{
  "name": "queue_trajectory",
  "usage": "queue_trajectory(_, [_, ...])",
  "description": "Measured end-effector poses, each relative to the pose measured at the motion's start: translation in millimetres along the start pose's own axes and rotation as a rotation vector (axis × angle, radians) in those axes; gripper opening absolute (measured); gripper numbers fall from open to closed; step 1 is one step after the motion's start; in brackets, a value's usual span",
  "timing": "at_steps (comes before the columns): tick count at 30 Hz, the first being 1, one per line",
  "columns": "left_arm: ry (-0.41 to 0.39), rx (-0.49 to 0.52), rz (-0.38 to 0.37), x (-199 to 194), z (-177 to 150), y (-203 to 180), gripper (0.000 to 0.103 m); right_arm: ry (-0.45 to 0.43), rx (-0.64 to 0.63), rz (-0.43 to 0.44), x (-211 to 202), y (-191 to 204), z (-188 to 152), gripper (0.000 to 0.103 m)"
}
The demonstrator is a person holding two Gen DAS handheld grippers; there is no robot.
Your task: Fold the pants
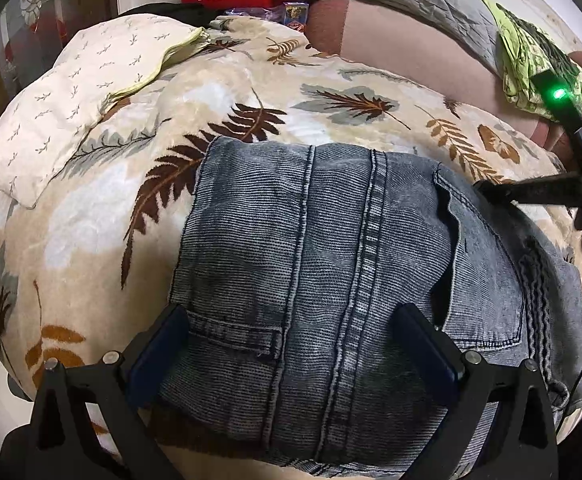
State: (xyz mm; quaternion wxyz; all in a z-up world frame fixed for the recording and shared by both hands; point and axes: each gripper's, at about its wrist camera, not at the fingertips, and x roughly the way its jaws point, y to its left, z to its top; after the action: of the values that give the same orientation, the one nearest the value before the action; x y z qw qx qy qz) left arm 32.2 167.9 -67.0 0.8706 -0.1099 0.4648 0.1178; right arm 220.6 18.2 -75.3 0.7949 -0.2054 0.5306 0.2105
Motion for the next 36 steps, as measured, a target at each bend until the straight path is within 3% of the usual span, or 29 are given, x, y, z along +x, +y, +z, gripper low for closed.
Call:
queue_trajectory(3, [-0.004,0.005,0.005,0.1,-0.7,-0.8,0.103,-0.016,0.011,-0.022,9.0,2.3,-3.2,0.006])
queue_trajectory(6, [-0.009,0.003,0.005,-0.8,-1.8,-0.3,0.103,-0.051,0.108,0.046,-4.4,-14.7,-4.6,0.012])
queue_trajectory(9, [-0.013,0.002,0.011,-1.1,-2.4,-0.8,0.103,-0.12,0.19,0.059,-36.4,-27.8,-13.8,0.012])
queue_trajectory(12, [-0.018,-0.002,0.022,-1.6,-3.6,-2.4,0.103,-0.136,0.234,0.138,-54.9,-28.9,-26.1,0.013])
queue_trajectory(14, [-0.02,-0.001,0.026,-1.4,-3.8,-2.3,0.103,-0.101,0.235,0.164,-44.0,-25.7,-31.6,0.015])
queue_trajectory(17, [-0.025,-0.003,0.031,-1.8,-4.6,-2.6,0.103,0.066,0.276,0.165,0.8,-26.2,-39.5,0.022])
queue_trajectory(20, [-0.033,-0.004,0.035,-2.9,-5.6,-3.1,0.103,-0.004,0.345,0.195,-14.0,-36.4,-40.8,0.022])
queue_trajectory(24, [-0.034,-0.005,0.039,-2.9,-5.9,-3.6,0.103,-0.08,0.285,0.146,-50.4,-34.1,-50.9,0.023])
queue_trajectory(34, [-0.037,-0.004,0.043,-3.0,-6.3,-3.8,0.103,-0.116,0.318,0.219,-94.6,-21.4,-144.1,0.03])
queue_trajectory(36, [-0.04,-0.004,0.047,-3.1,-6.5,-4.2,0.103,-0.106,0.336,0.25,-90.9,-15.9,-158.7,0.04])
